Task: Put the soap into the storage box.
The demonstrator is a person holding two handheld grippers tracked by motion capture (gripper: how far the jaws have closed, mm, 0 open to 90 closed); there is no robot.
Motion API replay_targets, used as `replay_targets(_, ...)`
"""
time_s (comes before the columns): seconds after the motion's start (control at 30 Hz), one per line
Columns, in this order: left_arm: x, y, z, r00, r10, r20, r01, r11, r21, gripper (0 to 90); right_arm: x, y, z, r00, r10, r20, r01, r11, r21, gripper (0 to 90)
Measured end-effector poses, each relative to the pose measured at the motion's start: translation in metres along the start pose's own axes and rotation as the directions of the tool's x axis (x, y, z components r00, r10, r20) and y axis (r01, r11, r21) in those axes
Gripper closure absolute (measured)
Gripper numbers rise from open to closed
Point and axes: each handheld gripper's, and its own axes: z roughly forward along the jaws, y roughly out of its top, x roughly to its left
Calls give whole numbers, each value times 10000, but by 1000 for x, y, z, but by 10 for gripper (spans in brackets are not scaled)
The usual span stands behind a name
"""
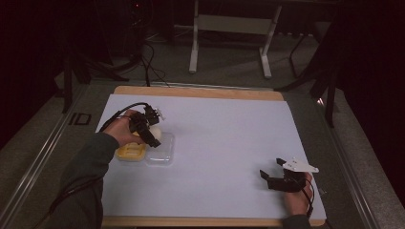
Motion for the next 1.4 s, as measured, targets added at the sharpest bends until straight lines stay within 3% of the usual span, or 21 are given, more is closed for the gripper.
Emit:
replay_targets(0.53, 8, -26, 4, 9989, -452, -138, 455, 9988, 201, 233, 1, 0, 0, 10000, -60, 9, 60, 10000, 20, 139)
replay_targets(0.87, 15, -39, 5, 9956, -819, -456, 838, 9956, 418, 233, 1, 0, 1, 9999, -121, 20, 121, 9999, 38, 139)
replay_targets(1.4, 26, -47, 17, 9829, -1637, -838, 1689, 9839, 589, 233, 1, 0, 1, 9999, -141, 36, 141, 9999, 52, 140)
